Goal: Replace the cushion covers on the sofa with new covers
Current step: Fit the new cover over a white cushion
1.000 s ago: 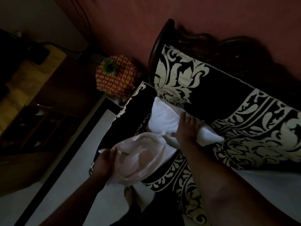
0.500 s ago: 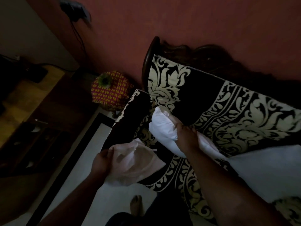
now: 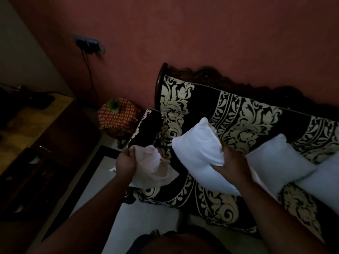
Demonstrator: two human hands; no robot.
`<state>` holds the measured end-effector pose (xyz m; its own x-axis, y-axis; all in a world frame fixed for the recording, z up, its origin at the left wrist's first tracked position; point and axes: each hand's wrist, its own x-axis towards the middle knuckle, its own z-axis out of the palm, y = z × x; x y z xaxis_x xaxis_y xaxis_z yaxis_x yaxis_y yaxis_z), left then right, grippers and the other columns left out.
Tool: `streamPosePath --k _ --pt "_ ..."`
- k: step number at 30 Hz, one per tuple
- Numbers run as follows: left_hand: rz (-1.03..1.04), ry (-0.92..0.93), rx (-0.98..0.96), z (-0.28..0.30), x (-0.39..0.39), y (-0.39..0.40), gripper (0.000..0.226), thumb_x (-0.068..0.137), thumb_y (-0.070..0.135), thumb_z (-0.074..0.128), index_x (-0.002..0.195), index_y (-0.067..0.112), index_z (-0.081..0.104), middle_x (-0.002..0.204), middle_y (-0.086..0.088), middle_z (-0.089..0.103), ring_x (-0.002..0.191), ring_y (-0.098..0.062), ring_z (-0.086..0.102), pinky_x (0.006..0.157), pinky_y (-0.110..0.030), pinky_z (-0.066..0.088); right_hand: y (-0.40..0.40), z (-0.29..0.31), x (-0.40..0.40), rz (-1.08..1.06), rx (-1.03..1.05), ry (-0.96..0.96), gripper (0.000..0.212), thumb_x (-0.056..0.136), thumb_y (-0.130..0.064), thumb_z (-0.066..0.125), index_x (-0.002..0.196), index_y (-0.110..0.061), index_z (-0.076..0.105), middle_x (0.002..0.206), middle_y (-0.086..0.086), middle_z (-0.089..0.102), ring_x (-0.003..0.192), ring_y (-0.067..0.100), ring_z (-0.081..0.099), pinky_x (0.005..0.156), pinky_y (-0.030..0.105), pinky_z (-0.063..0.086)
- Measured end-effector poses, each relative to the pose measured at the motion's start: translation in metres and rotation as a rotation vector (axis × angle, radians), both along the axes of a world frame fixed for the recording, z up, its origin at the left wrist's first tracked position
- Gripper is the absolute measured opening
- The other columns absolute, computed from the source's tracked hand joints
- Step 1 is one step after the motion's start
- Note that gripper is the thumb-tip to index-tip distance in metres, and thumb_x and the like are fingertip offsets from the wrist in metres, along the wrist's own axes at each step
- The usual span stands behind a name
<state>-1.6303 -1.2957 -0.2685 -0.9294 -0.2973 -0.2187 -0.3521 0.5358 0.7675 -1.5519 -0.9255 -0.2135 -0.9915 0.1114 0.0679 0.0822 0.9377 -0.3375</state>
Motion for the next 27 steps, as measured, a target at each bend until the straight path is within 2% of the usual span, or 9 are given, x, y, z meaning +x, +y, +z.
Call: streamPosePath --k 3,5,9,14,18,20,23,25,27 --pt "-0.021 0.032 -0.007 0.009 0.003 -0.004 0.046 0.108 0.038 0.042 0.102 0.0 0.068 0.099 -0.024 0.07 0.095 -0.042 0.065 0.077 -0.039 0.044 0.001 0.023 0.036 0.03 0.005 0.11 0.069 0.07 -0.044 0.089 0.122 -0.012 0.057 0.097 0.009 0.071 0.087 0.036 0.068 0.066 0.037 0.048" --pt "-0.043 0.047 -0.02 0.016 0.005 -0.004 0.047 0.108 0.038 0.042 0.104 -0.001 0.069 0.102 -0.025 0.07 0.098 -0.042 0.065 0.082 -0.041 0.047 0.002 0.038 0.052 0.064 -0.013 0.165 0.066 0.068 -0.04 0.092 0.117 -0.019 0.054 0.091 0.01 0.071 0.083 0.038 0.068 0.065 0.038 0.049" --pt "-0.049 0.094 -0.002 0.033 0.009 0.006 0.045 0.109 0.034 0.041 0.109 -0.003 0.068 0.107 -0.026 0.069 0.102 -0.042 0.063 0.086 -0.043 0.047 0.009 0.057 0.075 0.129 -0.049 0.268 0.073 0.06 -0.032 0.098 0.11 -0.025 0.045 0.084 0.01 0.068 0.077 0.036 0.068 0.066 0.03 0.042" --pt "-0.031 0.145 -0.011 0.048 0.012 0.026 0.05 0.108 0.038 0.041 0.098 -0.003 0.069 0.096 -0.025 0.069 0.092 -0.043 0.065 0.079 -0.042 0.048 0.034 0.071 0.092 0.215 -0.109 0.322 0.074 0.064 -0.034 0.095 0.123 -0.025 0.051 0.099 0.009 0.071 0.092 0.026 0.066 0.075 0.036 0.054" --pt "-0.013 0.15 0.006 0.063 0.014 0.048 0.048 0.106 0.04 0.046 0.101 -0.002 0.071 0.098 -0.025 0.071 0.095 -0.041 0.066 0.084 -0.044 0.052 0.066 0.072 0.105 0.304 -0.093 0.366 0.07 0.074 -0.045 0.08 0.132 -0.014 0.057 0.107 0.006 0.07 0.097 0.028 0.067 0.078 0.041 0.055" --pt "-0.038 0.155 0.05 0.072 0.02 0.065 0.044 0.105 0.039 0.049 0.105 0.001 0.072 0.1 -0.021 0.072 0.098 -0.037 0.067 0.089 -0.045 0.053 0.082 0.07 0.111 0.345 -0.05 0.361 0.074 0.076 -0.046 0.076 0.138 -0.014 0.053 0.108 0.007 0.068 0.098 0.029 0.066 0.078 0.043 0.054" --pt "-0.096 0.178 0.064 0.086 0.028 0.095 0.041 0.105 0.036 0.051 0.094 0.002 0.072 0.089 -0.017 0.072 0.09 -0.034 0.068 0.083 -0.045 0.054 0.091 0.068 0.119 0.415 0.016 0.374 0.08 0.077 -0.047 0.072 0.146 -0.019 0.043 0.106 0.006 0.065 0.097 0.028 0.063 0.08 0.042 0.052" --pt "-0.12 0.173 0.097 0.095 0.034 0.117 0.036 0.105 0.033 0.052 0.091 0.005 0.07 0.083 -0.011 0.07 0.087 -0.032 0.067 0.077 -0.039 0.05 0.096 0.065 0.124 0.451 0.045 0.381 0.081 0.078 -0.048 0.069 0.148 -0.02 0.041 0.106 0.004 0.064 0.097 0.026 0.062 0.08 0.04 0.051" --pt "-0.165 0.176 0.117 0.103 0.041 0.138 0.034 0.106 0.033 0.052 0.099 0.007 0.072 0.085 -0.006 0.069 0.09 -0.029 0.067 0.076 -0.032 0.044 0.097 0.064 0.127 0.466 0.073 0.376 0.08 0.077 -0.048 0.067 0.147 -0.019 0.041 0.104 0.004 0.064 0.095 0.026 0.062 0.078 0.039 0.051"
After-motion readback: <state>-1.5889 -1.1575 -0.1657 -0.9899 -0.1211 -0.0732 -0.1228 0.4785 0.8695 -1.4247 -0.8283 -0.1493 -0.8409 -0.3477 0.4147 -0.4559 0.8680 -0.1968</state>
